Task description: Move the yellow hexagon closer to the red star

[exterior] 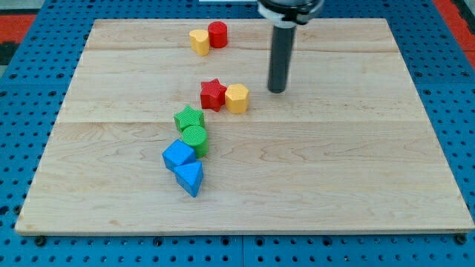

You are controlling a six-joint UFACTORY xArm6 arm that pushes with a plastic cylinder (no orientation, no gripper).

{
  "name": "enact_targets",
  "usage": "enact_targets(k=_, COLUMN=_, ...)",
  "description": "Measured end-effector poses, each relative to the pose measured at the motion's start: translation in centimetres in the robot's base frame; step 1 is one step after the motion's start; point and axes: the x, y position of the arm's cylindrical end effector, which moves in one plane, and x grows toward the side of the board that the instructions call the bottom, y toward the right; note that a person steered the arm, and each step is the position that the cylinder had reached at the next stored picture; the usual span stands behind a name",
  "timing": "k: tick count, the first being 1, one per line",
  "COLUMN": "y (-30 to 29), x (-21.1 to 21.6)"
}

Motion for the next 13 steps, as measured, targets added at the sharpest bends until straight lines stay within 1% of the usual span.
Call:
enact_targets(k=1, y=-6.0, x=-0.7)
enact_targets(k=2, y=-8.7, x=-0.9)
enact_targets(k=3, y=-8.2, x=0.2)
enact_targets(k=4, y=-5.1, x=1.1)
enact_targets(k=5, y=-7.0, x=3.1)
enact_targets(k=6, y=-14.8, x=2.8)
enact_targets(k=7, y=-25.6, x=2.5)
enact_targets(k=8, y=-19.9, x=3.7)
enact_targets(k=9, y=-12.7, x=2.2)
enact_targets(k=10, y=-7.3, x=0.3)
enact_targets(k=11, y=2.5, x=3.3)
enact_targets(k=12, y=0.6, x=6.9)
enact_targets(k=13, y=-10.1, x=5.1)
